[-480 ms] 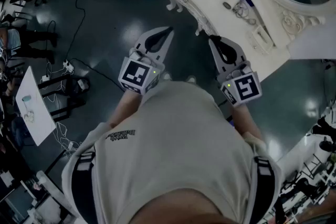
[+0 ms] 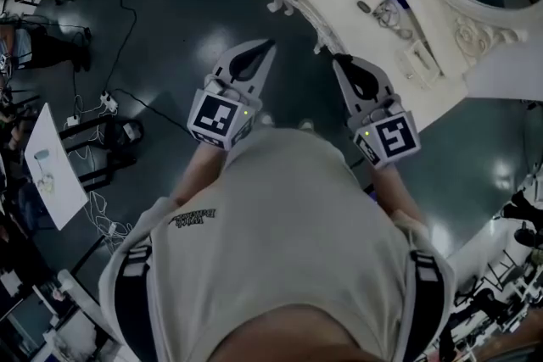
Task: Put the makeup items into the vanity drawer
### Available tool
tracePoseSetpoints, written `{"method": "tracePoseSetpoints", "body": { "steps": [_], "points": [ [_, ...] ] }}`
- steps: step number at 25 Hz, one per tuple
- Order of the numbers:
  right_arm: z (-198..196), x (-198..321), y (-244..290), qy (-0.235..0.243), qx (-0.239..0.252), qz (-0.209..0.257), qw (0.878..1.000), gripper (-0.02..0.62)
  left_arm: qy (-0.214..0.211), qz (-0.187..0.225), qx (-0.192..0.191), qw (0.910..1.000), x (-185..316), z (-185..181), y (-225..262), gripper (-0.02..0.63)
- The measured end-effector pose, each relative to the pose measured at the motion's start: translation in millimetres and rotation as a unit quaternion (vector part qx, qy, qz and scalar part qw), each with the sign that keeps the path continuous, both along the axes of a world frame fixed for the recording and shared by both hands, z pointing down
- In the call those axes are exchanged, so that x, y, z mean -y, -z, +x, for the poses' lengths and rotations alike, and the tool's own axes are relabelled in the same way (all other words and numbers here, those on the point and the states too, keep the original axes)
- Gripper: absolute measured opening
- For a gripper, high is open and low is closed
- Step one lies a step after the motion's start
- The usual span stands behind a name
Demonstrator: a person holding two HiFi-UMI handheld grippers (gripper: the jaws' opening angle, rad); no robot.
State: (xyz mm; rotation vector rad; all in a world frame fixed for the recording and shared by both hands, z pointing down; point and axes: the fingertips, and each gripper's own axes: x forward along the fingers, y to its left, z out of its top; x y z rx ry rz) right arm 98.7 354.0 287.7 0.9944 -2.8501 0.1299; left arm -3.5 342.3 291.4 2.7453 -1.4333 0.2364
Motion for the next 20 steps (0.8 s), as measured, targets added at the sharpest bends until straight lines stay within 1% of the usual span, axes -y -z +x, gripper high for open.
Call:
{"method": "tracePoseSetpoints", "body": {
  "steps": [11,16,20],
  "points": [
    [29,10,-20,0.026,0.012,-0.031,0.999,0.002,0.026,-0.017,0.007,0.9995,3,24,-20,0.014],
    [45,15,-24,0.036,0.012,-0.029,0.999,0.002,0.042,-0.016,0.008,0.999,4,36,-23,0.014],
    [51,25,-26,0.039,0.013,-0.024,0.999,0.003,0.05,-0.014,0.01,0.9986,9,40,-24,0.014]
  ]
}}
